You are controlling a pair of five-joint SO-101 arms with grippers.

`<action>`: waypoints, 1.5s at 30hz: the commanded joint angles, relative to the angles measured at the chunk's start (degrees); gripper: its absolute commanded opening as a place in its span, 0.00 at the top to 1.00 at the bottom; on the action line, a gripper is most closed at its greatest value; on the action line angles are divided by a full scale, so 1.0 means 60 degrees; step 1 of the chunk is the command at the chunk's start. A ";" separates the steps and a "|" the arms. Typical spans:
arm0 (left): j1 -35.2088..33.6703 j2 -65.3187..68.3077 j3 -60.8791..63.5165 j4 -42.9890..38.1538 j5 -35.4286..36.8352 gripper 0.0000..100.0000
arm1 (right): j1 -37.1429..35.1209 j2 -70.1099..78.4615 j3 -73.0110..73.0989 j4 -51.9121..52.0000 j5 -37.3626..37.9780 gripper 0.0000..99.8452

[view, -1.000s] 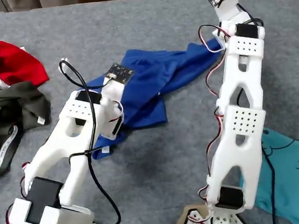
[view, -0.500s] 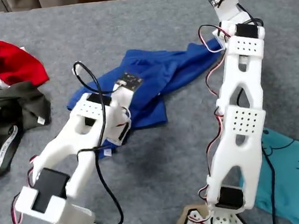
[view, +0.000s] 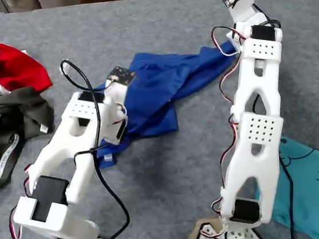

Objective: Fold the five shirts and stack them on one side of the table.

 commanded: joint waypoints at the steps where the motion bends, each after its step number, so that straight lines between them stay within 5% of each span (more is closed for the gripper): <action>1: -0.0103 -0.0110 -0.0747 0.0264 0.0029 0.90 | -0.0110 -0.0037 -0.0051 0.0000 0.0059 1.00; 6: 0.0015 -0.0022 -0.0762 0.0234 0.0029 0.97 | -0.0110 -0.0037 -0.0051 0.0015 0.0059 1.00; 20: -0.0073 -0.0110 -0.0850 0.0366 0.0117 0.98 | -0.0110 -0.0081 -0.0066 0.0029 0.0044 1.00; 32: -0.1084 -0.0125 -0.7165 0.4249 0.0938 0.98 | -0.0769 -0.1648 -0.5121 0.4996 0.0029 1.00; 39: -0.1861 -0.0110 -1.1516 0.6198 0.1919 0.98 | -0.0857 -0.4432 -0.5458 0.5846 -0.0542 1.00; 45: -0.2681 -0.1033 -1.2674 0.6227 0.2256 0.98 | -0.0989 -0.7055 -0.5238 0.6081 -0.0601 1.00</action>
